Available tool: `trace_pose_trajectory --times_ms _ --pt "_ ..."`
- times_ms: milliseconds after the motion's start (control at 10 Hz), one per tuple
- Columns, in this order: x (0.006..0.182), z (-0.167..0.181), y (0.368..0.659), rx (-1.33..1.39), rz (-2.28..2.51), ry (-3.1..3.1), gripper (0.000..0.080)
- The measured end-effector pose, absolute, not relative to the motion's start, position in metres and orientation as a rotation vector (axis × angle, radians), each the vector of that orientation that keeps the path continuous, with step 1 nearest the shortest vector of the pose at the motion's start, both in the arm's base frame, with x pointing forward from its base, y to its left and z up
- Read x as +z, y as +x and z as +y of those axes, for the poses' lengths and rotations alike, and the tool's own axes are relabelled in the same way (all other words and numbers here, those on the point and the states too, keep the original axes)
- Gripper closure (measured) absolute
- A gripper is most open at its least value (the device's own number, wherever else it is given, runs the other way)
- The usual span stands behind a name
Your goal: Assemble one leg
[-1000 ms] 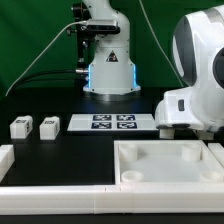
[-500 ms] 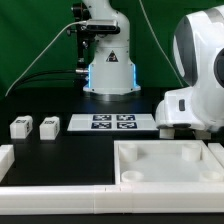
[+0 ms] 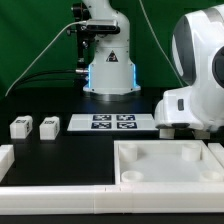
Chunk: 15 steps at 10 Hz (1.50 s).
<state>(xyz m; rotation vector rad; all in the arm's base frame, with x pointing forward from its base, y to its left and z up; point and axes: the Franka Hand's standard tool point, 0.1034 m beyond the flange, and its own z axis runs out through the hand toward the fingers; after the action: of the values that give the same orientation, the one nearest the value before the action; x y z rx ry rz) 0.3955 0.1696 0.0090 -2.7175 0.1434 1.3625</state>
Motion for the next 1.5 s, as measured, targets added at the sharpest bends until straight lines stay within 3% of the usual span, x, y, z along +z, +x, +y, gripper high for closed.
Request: trace_pose_trajectory --times_ms 700,1300,1500 --pt "0.07 0.155 0.4 1.245 0.125 -2.822 0.0506" --pt "0.071 0.148 0.403 1.237 0.098 -2.817 0.0506" --pt "0.08 0.136 0.416 1.202 0.105 -2.821 0.0506"
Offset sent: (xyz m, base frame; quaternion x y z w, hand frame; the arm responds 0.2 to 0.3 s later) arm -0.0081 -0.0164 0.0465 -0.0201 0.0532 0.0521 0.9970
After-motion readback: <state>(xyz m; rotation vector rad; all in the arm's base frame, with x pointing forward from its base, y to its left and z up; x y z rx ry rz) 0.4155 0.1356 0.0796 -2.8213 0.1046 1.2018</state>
